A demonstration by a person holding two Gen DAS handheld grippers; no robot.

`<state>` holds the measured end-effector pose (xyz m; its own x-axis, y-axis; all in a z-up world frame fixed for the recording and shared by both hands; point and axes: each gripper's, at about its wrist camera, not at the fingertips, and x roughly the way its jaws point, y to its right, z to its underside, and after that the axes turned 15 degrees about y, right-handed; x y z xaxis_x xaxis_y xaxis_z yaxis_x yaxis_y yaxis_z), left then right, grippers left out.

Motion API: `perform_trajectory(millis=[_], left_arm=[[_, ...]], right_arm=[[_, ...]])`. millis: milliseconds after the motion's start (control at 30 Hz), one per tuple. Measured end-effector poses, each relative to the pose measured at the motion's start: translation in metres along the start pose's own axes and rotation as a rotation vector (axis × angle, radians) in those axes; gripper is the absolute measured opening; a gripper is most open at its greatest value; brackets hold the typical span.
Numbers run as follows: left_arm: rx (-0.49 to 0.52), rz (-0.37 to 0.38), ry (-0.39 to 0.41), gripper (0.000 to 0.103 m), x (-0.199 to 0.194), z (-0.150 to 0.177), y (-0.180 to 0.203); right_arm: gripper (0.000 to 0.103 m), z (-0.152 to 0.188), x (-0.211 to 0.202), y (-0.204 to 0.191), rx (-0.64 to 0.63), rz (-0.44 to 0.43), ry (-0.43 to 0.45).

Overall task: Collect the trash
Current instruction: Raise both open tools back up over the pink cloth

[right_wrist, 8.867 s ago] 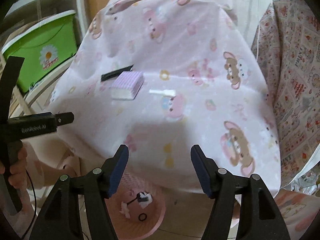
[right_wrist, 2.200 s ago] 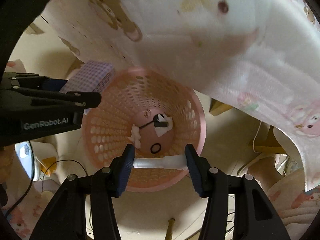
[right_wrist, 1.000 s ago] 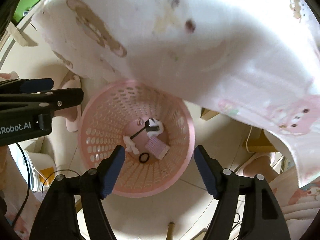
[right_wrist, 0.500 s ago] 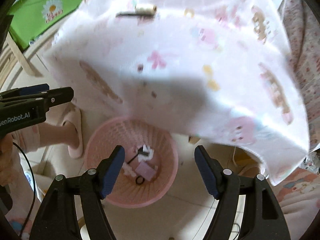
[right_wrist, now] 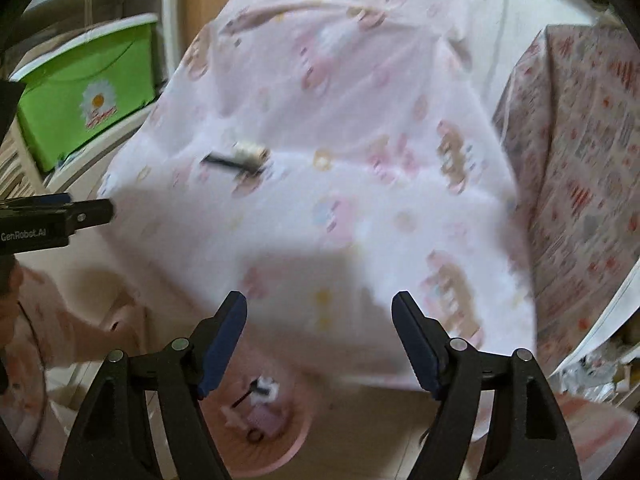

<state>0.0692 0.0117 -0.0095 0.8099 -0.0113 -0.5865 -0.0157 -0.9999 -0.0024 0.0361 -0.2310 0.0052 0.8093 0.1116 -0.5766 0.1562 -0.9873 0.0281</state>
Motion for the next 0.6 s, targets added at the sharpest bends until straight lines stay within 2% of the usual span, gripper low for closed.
perform_trajectory(millis=[100,333,467,600], left_arm=[[-0.007,-0.030,0.007,0.097,0.012,-0.018,-0.010],[-0.012,0.056,-0.006,0.097,0.038,-0.045,-0.006],[0.012,0.084,0.004,0.097,0.050,-0.042,0.006],[-0.013,0.110,-0.023,0.097,0.063,-0.025,0.009]], right_arm=[[0.077,-0.013,0.003,0.013,0.027,0.010,0.017],[0.079,-0.035,0.016,0.029,0.006,0.049,0.058],[0.079,-0.037,0.028,0.033,0.001,0.062,0.055],[0.079,-0.028,0.040,0.039,0.025,0.070,0.030]])
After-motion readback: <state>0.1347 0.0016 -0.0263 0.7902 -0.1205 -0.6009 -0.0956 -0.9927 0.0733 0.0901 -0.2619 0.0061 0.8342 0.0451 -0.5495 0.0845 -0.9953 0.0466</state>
